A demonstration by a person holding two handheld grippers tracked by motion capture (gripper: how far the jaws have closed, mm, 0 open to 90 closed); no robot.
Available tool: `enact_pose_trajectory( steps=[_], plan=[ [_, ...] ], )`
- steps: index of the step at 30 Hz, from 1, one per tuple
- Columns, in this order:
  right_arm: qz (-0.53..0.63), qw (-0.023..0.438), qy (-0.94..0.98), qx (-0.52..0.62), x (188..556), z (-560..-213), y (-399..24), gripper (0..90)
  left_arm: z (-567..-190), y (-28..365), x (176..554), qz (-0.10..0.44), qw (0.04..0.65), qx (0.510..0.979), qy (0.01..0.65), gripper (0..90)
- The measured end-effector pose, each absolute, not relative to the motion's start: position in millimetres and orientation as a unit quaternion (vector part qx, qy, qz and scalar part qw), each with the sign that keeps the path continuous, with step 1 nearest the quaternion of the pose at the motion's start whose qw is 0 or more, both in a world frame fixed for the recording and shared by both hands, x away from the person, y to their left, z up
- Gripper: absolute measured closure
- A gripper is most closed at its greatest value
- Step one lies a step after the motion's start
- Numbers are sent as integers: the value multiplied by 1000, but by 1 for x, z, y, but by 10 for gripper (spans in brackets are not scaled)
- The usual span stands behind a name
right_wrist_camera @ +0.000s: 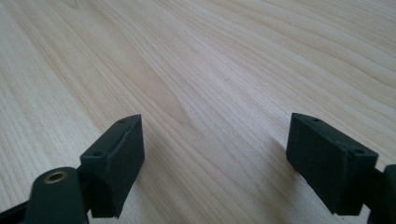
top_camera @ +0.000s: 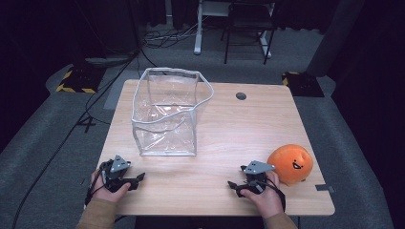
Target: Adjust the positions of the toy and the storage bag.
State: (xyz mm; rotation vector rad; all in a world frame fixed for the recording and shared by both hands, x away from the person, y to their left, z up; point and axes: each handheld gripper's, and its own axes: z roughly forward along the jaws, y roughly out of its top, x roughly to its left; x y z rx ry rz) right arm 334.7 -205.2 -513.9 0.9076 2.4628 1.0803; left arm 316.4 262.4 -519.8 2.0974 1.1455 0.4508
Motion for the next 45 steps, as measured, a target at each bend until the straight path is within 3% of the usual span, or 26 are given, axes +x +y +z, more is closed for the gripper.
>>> enact_pose_trajectory(
  steps=[6,7,9,13,15,20,27,42,43,44,45],
  plan=[
    [376,152,856,319,335,-514,-203,199,-520,263,316,172,347,809,442,263],
    [377,152,856,321,335,-514,-202,217,-520,262,316,172,348,808,443,261],
    [374,149,860,313,336,-511,-200,335,-519,263,316,171,348,808,443,260],
    [375,136,866,301,338,-504,-195,392,-519,264,313,169,353,803,449,274],
    [372,125,873,289,343,-496,-188,469,-516,266,308,173,357,799,452,269],
    [377,112,874,284,355,-485,-175,510,-512,269,297,173,362,794,457,252],
    [406,107,869,260,378,-466,-139,646,-506,274,282,189,375,780,464,261],
    [424,105,862,257,428,-464,-91,664,-507,278,276,201,374,780,459,297],
    [421,100,864,256,431,-467,-86,729,-507,278,276,201,374,780,460,297],
    [421,100,864,256,431,-467,-86,729,-507,278,276,200,375,780,460,297],
    [421,95,866,253,432,-468,-84,854,-507,277,277,201,374,781,457,297]
  ],
)
